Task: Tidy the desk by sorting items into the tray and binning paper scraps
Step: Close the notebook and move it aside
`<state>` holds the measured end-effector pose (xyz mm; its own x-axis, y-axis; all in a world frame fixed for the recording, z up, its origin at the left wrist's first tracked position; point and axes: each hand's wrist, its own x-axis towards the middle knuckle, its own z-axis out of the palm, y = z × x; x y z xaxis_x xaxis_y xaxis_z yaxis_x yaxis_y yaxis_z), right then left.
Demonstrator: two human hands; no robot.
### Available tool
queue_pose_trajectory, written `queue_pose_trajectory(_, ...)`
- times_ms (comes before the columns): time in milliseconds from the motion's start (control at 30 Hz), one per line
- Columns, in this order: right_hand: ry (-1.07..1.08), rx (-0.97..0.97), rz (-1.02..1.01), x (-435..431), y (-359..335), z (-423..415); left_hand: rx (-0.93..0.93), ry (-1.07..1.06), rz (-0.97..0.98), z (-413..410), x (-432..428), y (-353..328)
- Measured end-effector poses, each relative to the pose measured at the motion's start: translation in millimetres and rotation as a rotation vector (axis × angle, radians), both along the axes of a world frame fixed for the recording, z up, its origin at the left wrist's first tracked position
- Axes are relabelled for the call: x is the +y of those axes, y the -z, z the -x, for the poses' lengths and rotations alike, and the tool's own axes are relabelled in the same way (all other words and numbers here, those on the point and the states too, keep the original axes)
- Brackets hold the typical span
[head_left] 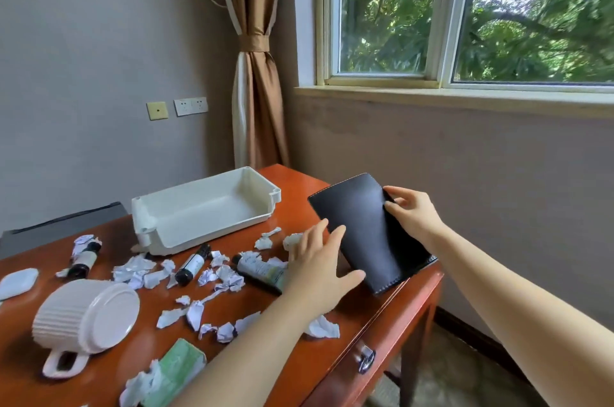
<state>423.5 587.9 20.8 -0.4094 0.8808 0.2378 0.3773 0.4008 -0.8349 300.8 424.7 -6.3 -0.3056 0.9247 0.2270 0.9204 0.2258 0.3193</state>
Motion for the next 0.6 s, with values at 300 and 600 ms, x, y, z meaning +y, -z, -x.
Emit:
queue_pose_trajectory(300,0.006,-0.172,0.049,56,33,21,0.094,0.095,0.246,10,64,24)
queue_pose_trajectory(600,-0.109,-0.513,-0.108,88,45,61,0.163,-0.002,0.349,19,99,26)
